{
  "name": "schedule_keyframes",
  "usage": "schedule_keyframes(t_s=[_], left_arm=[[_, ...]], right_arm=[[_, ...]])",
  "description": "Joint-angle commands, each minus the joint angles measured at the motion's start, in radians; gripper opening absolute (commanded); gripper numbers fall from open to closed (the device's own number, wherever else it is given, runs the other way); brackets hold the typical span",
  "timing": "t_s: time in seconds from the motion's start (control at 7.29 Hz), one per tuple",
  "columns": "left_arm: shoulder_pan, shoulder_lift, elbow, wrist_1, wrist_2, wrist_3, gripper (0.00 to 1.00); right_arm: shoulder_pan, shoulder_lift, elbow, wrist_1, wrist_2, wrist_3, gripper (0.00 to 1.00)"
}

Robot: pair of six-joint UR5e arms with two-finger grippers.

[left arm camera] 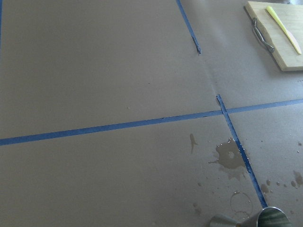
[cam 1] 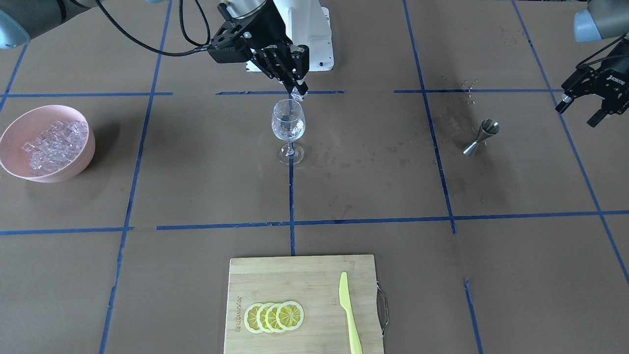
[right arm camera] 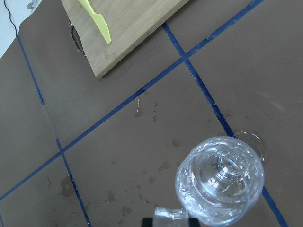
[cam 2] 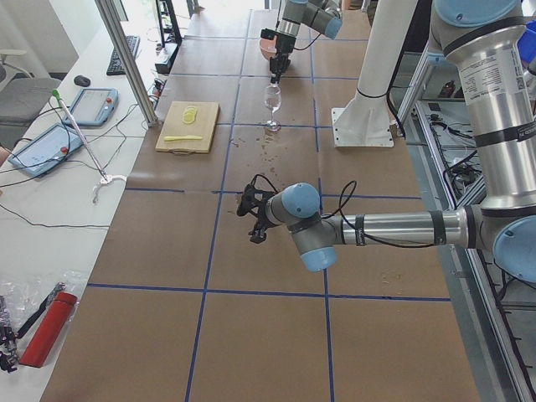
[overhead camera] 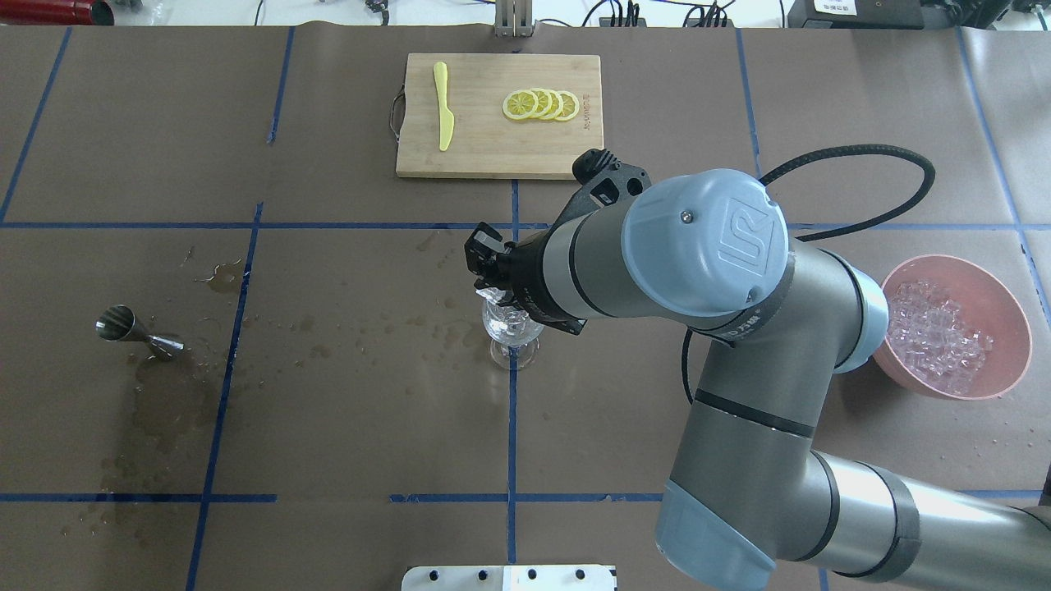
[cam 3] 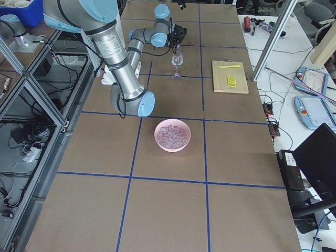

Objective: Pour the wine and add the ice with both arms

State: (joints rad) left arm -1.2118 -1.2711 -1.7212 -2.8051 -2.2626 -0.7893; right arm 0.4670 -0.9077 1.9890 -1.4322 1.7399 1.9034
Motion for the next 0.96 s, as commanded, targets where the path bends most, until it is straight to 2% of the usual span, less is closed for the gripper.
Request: schedule_keyframes(t_s=[0.0, 0.14, 0.27, 0.41, 0.55, 0.82], left_arm=[[0.000, 0.001, -0.001, -0.001, 0.000, 0.001, 1.00], [0.000, 0.001, -0.001, -0.001, 0.000, -0.001, 1.00], [0.000, 0.001, 0.000, -0.007, 0.000, 0.001, 1.00], [0.000, 0.001, -0.001, -0.007, 0.000, 0.001, 1.00], [0.000, 0.001, 0.000, -0.007, 0.000, 0.001, 1.00], [0.000, 0.001, 0.000, -0.008, 0.000, 0.001, 1.00]], right_arm=[[-0.001, -0.026, 0.002, -0.001, 0.001, -0.003, 0.00], [-0.001, -0.034, 0.002, -0.001, 0.003, -0.003, 0.00], [-0.001, -0.036, 0.002, -0.001, 0.003, -0.001, 0.36], [-0.001, -0.033, -0.001, -0.002, 0.001, -0.001, 0.49], [-0.001, -0.033, -0.001, -0.007, 0.003, -0.001, 0.58], [0.002, -0.030, 0.010, -0.025, 0.007, -0.003, 0.64]])
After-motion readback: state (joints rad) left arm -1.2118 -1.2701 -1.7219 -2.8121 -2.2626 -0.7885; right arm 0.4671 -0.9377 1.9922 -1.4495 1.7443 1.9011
